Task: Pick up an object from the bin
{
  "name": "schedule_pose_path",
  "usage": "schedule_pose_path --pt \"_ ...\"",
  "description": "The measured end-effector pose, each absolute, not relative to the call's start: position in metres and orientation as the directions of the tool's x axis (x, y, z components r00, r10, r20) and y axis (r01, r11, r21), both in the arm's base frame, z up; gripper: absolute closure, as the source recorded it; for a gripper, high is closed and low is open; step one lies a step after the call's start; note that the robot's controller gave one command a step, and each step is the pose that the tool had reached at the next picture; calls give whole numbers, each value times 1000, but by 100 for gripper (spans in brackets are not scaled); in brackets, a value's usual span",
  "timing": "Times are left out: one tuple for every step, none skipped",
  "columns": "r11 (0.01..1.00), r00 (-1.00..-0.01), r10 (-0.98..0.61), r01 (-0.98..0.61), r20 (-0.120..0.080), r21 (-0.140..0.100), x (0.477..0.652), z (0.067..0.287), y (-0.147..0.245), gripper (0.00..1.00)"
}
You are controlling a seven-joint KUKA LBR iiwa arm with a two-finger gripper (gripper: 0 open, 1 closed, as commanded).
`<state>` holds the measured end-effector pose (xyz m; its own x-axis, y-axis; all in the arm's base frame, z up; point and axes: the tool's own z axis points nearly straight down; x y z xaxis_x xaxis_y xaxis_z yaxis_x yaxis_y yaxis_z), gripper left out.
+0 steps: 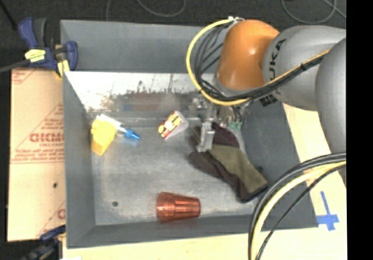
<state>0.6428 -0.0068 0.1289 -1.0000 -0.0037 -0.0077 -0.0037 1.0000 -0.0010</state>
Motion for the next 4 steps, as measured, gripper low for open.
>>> schedule_pose_path --pt "990 -990 -139 -139 1 0 640 121 -40 0" --pt "1000 -999 29 29 -13 0 640 131 -54 0" --pt "999 -999 32 32 -6 -1 638 90 -58 0" --pt "989 -989 147 147 -15 4 639 74 -68 100"
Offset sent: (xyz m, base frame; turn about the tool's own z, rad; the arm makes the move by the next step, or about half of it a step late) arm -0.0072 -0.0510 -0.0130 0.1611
